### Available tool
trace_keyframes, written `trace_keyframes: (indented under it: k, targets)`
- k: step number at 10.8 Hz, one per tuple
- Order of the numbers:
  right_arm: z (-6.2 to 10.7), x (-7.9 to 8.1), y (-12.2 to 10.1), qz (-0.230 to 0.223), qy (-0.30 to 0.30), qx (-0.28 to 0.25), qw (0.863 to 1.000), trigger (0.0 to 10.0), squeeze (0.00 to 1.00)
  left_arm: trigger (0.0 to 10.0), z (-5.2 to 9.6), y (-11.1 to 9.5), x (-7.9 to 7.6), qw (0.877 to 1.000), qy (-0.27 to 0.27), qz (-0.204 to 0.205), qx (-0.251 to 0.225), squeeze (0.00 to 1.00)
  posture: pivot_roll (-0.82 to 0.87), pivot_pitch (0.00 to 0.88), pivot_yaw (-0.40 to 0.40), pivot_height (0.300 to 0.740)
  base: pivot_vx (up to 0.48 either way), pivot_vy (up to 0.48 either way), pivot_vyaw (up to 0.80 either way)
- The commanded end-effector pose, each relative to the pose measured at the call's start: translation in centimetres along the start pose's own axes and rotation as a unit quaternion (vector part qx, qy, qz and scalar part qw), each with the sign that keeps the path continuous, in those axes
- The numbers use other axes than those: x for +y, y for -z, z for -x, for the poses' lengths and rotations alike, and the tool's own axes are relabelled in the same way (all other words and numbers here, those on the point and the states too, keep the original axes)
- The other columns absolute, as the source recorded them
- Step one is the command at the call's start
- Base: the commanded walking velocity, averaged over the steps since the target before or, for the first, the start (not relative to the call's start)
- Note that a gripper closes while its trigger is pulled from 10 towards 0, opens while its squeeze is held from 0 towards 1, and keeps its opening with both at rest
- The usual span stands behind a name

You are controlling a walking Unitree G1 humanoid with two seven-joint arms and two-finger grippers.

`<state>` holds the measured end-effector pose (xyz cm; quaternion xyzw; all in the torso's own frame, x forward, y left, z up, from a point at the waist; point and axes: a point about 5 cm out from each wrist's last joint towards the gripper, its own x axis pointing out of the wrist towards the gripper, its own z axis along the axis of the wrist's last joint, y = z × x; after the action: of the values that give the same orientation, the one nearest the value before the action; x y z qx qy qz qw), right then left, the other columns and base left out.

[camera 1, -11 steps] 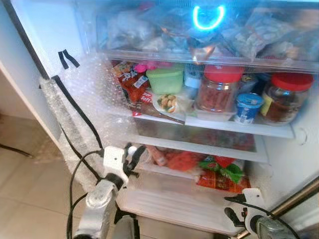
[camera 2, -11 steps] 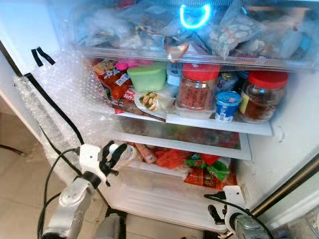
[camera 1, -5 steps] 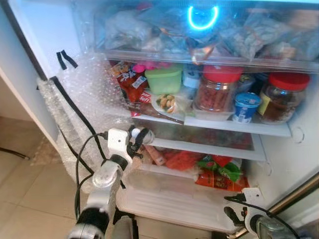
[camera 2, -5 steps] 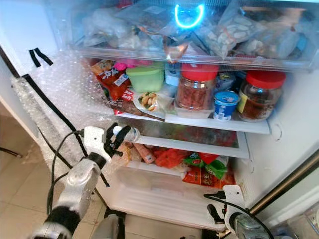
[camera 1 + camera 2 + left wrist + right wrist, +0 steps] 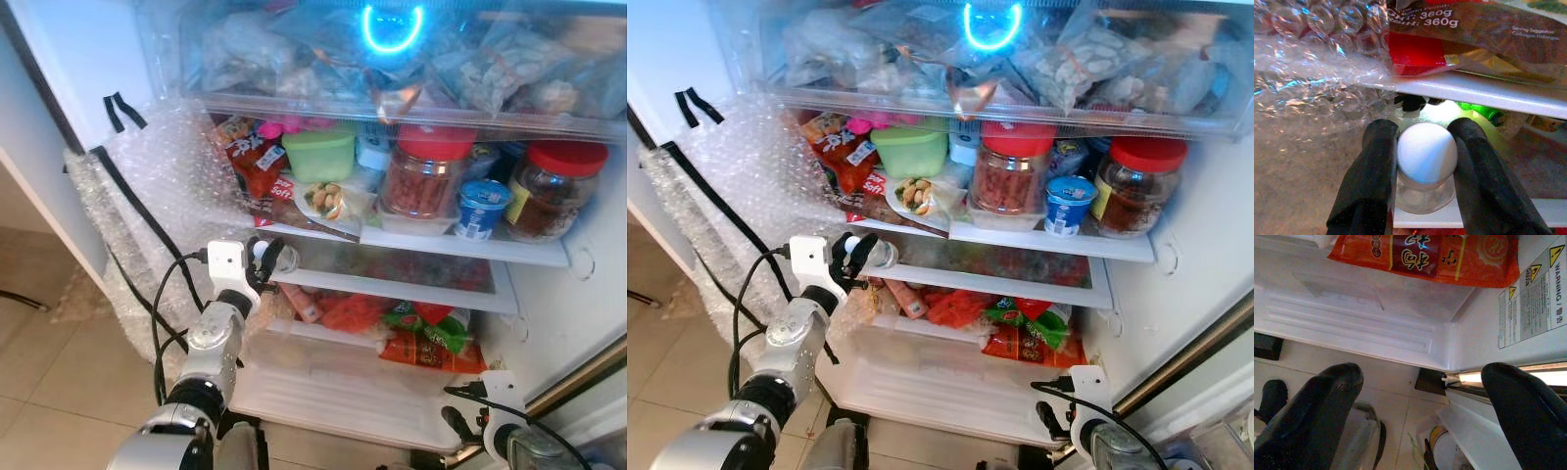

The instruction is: Restocking fridge

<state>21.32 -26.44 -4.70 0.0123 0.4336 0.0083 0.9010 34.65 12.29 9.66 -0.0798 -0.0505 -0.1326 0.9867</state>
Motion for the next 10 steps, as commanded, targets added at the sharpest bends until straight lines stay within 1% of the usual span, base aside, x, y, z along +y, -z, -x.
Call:
trace_keyframes:
  k: [1,2,3,4,5,6,7,8,9,10]
  targets:
    - [0.3,-0.6,0.6,-0.010,0.009,0.003,1.000,10.0,0.00,10.0,-0.4,-0.6,-0.1,1.000,0.004,-0.006,-0.012,0.00,-0.11,0.067,-0.013,0.650,0.000,0.000,0.00]
    - [0.4,-0.7,0.6,-0.011,0.009,0.002,1.000,10.0,0.00,10.0,-0.6,-0.5,0.2,1.000,0.000,-0.013,-0.004,0.00,-0.11,0.072,-0.015,0.650,0.000,0.000,0.00]
    - [0.4,-0.7,0.7,-0.011,0.008,0.002,1.000,10.0,0.00,10.0,-0.4,-0.2,0.4,1.000,-0.004,-0.011,0.005,0.00,-0.10,0.076,-0.016,0.650,0.000,0.000,0.00]
    - [0.4,-0.7,0.7,-0.011,0.005,0.001,1.000,10.0,0.00,10.0,0.1,0.5,0.9,1.000,-0.017,0.005,0.020,0.00,-0.10,0.076,-0.016,0.650,0.000,0.000,0.00]
    - [0.3,-0.6,0.7,-0.011,0.000,0.000,1.000,10.0,0.00,10.0,0.5,1.0,1.5,0.999,-0.037,0.030,0.023,0.00,-0.10,0.078,-0.015,0.650,0.000,0.000,0.00]
    - [0.3,-0.5,0.7,-0.011,-0.001,0.000,1.000,10.0,0.00,10.0,0.7,1.1,1.5,0.999,-0.037,0.027,0.027,0.00,-0.10,0.079,-0.015,0.650,0.000,0.000,0.00]
    - [0.3,-0.5,0.7,-0.011,-0.003,0.000,1.000,10.0,0.00,10.0,1.1,1.6,1.4,0.999,-0.030,0.014,0.036,0.00,-0.09,0.077,-0.013,0.650,0.000,0.000,0.00]
    - [0.3,-0.4,0.6,-0.012,-0.005,-0.001,1.000,10.0,0.00,10.0,1.9,2.5,1.5,0.998,-0.029,0.012,0.048,0.00,-0.09,0.073,-0.010,0.650,0.000,0.000,0.00]
    - [0.2,-0.3,0.6,-0.012,-0.006,-0.001,1.000,10.0,0.00,10.0,3.1,4.0,1.5,0.996,-0.025,0.007,0.082,0.00,-0.08,0.072,-0.006,0.650,0.000,0.000,0.00]
    - [0.2,-0.2,0.6,-0.013,-0.007,-0.002,1.000,10.0,0.00,10.0,3.9,4.9,1.5,0.994,-0.027,0.014,0.100,0.00,-0.08,0.071,-0.004,0.650,0.000,0.000,0.00]
